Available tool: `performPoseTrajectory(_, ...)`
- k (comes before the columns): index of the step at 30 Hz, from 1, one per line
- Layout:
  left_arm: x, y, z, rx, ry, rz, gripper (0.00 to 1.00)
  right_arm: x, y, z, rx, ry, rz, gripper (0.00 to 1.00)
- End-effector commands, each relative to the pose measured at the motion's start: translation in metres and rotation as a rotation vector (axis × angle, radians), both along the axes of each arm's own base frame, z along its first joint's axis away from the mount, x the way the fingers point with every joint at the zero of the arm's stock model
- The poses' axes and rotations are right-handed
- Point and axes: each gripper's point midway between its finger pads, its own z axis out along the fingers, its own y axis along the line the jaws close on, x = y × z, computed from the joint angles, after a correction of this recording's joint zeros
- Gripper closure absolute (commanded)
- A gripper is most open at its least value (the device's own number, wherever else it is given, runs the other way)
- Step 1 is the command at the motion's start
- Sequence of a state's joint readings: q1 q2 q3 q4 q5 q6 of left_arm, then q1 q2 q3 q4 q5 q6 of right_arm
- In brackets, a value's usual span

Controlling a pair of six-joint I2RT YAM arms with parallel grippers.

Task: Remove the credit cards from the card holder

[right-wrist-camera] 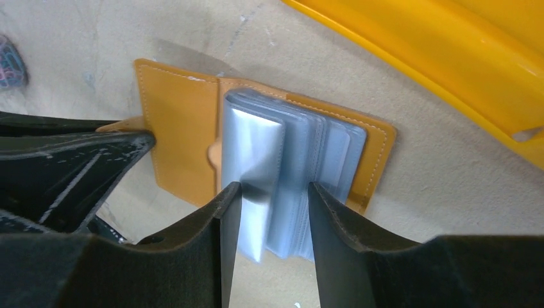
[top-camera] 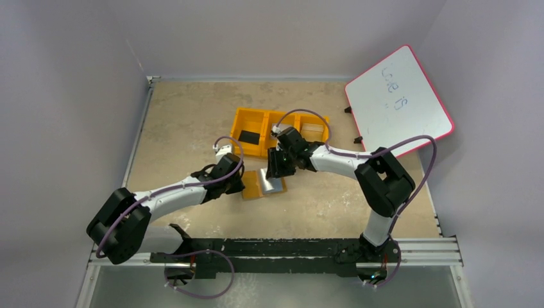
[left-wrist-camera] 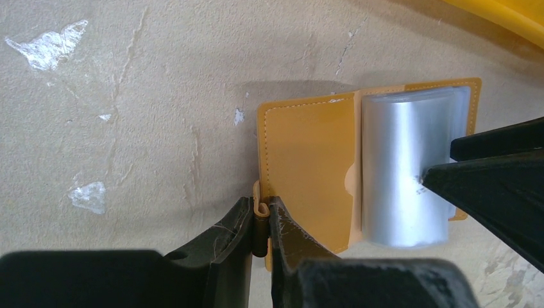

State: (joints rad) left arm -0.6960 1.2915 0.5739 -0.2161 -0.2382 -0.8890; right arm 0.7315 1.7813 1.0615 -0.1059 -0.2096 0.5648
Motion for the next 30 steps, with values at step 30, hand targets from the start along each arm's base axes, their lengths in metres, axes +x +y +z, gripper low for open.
performPoseTrajectory(30, 0.011, -0.005, 0.019, -0.028, -0.062, 0.014, 0.79, 0.005, 0.036, 0.017, 0.090, -0.012, 0.092, 0.53)
